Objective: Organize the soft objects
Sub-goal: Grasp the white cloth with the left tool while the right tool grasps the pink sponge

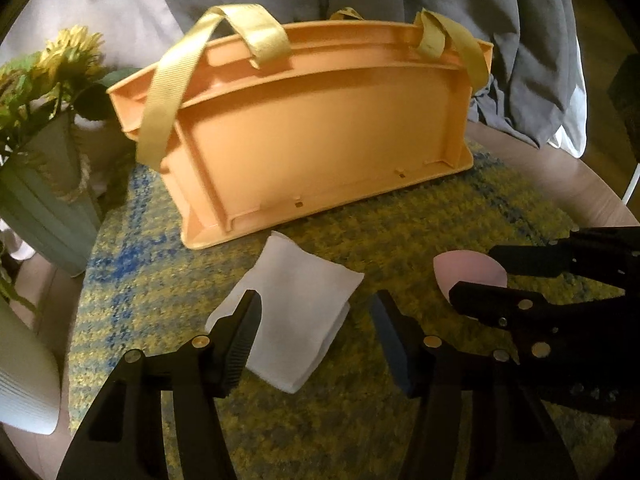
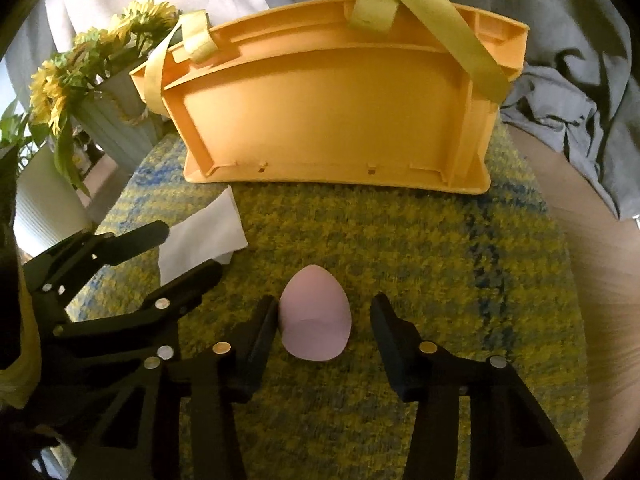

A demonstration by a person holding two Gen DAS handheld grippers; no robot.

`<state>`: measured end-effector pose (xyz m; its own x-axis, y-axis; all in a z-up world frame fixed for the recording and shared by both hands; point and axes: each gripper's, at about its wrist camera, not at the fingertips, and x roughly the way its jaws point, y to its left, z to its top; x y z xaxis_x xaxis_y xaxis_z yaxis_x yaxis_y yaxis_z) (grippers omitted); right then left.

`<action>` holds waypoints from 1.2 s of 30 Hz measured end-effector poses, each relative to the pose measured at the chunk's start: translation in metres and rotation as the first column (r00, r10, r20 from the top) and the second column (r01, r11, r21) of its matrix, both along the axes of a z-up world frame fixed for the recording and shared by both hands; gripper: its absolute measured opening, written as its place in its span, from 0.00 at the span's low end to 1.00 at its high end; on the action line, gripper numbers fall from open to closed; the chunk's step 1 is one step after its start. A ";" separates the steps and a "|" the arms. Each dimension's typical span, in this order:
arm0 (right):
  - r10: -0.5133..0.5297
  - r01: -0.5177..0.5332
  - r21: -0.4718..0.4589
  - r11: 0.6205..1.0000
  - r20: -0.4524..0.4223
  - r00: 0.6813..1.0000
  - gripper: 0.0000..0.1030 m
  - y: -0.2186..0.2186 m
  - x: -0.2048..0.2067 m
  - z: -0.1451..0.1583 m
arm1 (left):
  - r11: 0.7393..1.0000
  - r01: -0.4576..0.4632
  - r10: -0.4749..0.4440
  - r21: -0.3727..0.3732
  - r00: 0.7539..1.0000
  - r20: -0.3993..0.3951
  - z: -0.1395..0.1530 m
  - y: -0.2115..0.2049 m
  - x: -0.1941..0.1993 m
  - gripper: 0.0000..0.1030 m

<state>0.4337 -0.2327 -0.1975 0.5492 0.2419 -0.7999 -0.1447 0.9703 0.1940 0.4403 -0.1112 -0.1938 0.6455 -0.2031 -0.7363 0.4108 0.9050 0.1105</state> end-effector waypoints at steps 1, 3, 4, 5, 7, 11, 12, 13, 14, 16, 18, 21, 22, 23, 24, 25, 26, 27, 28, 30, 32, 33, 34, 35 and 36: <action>0.008 -0.008 0.002 1.000 0.002 1.000 0.39 0.001 0.000 0.000 | 1.000 0.002 -0.002 0.006 1.000 -0.003 -0.002 -0.002 0.002 0.51; 0.012 -0.012 -0.006 1.000 0.009 1.000 0.37 0.004 0.001 0.000 | 1.000 0.005 -0.005 0.013 1.000 -0.012 -0.006 -0.004 0.006 0.49; 0.013 -0.012 -0.010 1.000 0.010 1.000 0.37 0.005 0.001 0.000 | 1.000 0.006 -0.005 0.014 1.000 -0.016 -0.007 -0.004 0.008 0.48; 0.012 -0.012 -0.010 1.000 0.011 1.000 0.37 0.006 0.001 0.001 | 1.000 0.006 -0.005 0.017 1.000 -0.019 -0.009 -0.005 0.009 0.46; 0.010 -0.010 -0.012 1.000 0.014 1.000 0.37 0.007 0.002 0.001 | 1.000 0.011 -0.011 0.019 0.999 -0.032 -0.011 -0.007 0.012 0.42; -0.001 0.001 -0.003 1.000 0.016 1.000 0.37 0.007 0.003 0.003 | 1.000 0.006 -0.005 0.012 0.999 -0.054 -0.013 -0.007 0.016 0.30; -0.005 0.005 -0.002 1.000 0.017 1.000 0.37 0.007 0.003 0.004 | 1.000 0.004 -0.003 0.008 0.998 -0.055 -0.013 -0.006 0.016 0.24; -0.008 0.008 -0.001 1.000 0.019 1.000 0.37 0.007 0.004 0.004 | 1.000 -0.001 0.001 0.003 0.998 -0.056 -0.012 -0.005 0.017 0.21; -0.012 0.012 0.000 1.000 0.021 1.000 0.37 0.007 0.004 0.005 | 1.000 -0.006 0.006 -0.002 0.998 -0.057 -0.011 -0.004 0.017 0.16; -0.019 0.019 -0.001 1.000 0.026 0.999 0.37 0.006 0.005 0.007 | 1.000 -0.013 0.013 -0.011 0.998 -0.058 -0.010 -0.002 0.018 0.11; -0.023 0.023 -0.001 1.000 0.032 0.999 0.37 0.006 0.006 0.009 | 1.000 -0.018 0.017 -0.014 0.998 -0.054 -0.008 0.000 0.017 0.06; -0.023 0.023 0.005 1.000 0.038 0.999 0.37 0.005 0.007 0.012 | 0.999 -0.026 0.024 -0.036 0.999 -0.048 -0.002 0.005 0.014 0.06; -0.023 0.023 0.007 1.000 0.043 0.999 0.37 0.005 0.006 0.013 | 0.999 -0.031 0.029 -0.044 0.999 -0.045 0.001 0.007 0.013 0.06; -0.022 0.022 0.009 1.000 0.046 0.999 0.37 0.005 0.006 0.014 | 0.998 -0.037 0.035 -0.053 0.999 -0.040 0.004 0.009 0.012 0.06; -0.021 0.020 0.012 1.000 0.048 0.999 0.37 0.005 0.005 0.016 | 0.997 -0.040 0.038 -0.060 0.999 -0.037 0.007 0.010 0.011 0.06; -0.020 0.019 0.016 1.000 0.053 0.998 0.37 0.005 0.005 0.018 | 0.997 -0.045 0.043 -0.070 0.999 -0.033 0.011 0.012 0.009 0.06; -0.018 0.017 0.019 1.000 0.056 0.998 0.37 0.006 0.005 0.019 | 0.996 -0.050 0.048 -0.077 0.998 -0.030 0.014 0.013 0.008 0.06; -0.017 0.016 0.022 1.000 0.061 0.998 0.37 0.006 0.004 0.022 | 0.995 -0.057 0.055 -0.086 0.998 -0.025 0.017 0.015 0.007 0.06; -0.017 0.015 0.024 1.000 0.066 0.998 0.37 0.005 0.003 0.023 | 0.993 -0.063 0.061 -0.095 0.998 -0.022 0.021 0.017 0.005 0.06; -0.017 0.015 0.027 1.000 0.075 0.997 0.37 0.005 0.003 0.028 | 0.990 -0.074 0.072 -0.119 0.997 -0.024 0.028 0.019 0.002 0.06; -0.018 0.015 0.033 0.999 0.085 0.996 0.37 0.004 0.001 0.032 | 0.988 -0.082 0.081 -0.132 0.997 -0.016 0.034 0.022 -0.002 0.06; -0.018 0.015 0.035 0.999 0.091 0.996 0.37 0.004 0.000 0.035 | 0.987 -0.084 0.083 -0.138 0.996 -0.013 0.037 0.023 -0.003 0.06; -0.018 0.015 0.035 0.999 0.098 0.995 0.37 0.004 -0.001 0.038 | 0.985 -0.090 0.090 -0.146 0.996 -0.009 0.040 0.025 -0.005 0.06; -0.019 0.016 0.035 0.999 0.104 0.994 0.37 0.004 -0.002 0.040 | 0.984 -0.093 0.093 -0.152 0.996 -0.007 0.043 0.026 -0.007 0.06; -0.019 0.016 0.035 0.999 0.110 0.994 0.37 0.003 -0.004 0.043 | 0.983 -0.093 0.094 -0.161 0.996 -0.006 0.046 0.028 -0.009 0.06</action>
<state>0.4298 -0.2294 -0.1544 0.6381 0.2577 -0.7256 -0.1502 0.9659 0.2109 0.4313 -0.0835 -0.1478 0.6684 -0.2574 -0.6979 0.3236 0.9454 -0.0389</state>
